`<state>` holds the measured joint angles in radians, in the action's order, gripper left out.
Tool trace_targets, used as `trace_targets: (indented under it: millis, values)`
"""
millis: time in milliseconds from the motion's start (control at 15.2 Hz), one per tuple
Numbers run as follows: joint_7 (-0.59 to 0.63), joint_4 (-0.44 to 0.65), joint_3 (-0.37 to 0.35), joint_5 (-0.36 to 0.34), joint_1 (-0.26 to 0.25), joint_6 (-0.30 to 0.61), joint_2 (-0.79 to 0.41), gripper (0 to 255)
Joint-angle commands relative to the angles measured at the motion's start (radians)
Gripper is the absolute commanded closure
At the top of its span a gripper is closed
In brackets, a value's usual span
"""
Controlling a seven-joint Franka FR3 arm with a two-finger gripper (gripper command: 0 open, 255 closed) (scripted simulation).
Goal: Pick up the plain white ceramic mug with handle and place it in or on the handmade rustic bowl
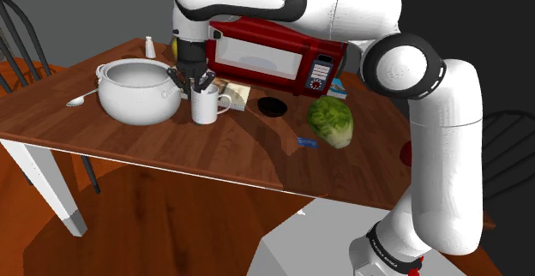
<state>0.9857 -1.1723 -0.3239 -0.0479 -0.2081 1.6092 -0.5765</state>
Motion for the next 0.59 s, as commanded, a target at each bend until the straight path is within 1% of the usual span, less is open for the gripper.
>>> trace_targets:
  millis: [0,264,528]
  values:
    - [0.001,0.018,0.000,0.000,-0.002,-0.017,-0.001,255]
    - [-0.078,-0.077,0.013,0.016,0.075,0.003,0.068,255]
    - [-0.160,-0.138,0.032,0.027,0.145,0.011,0.117,255]
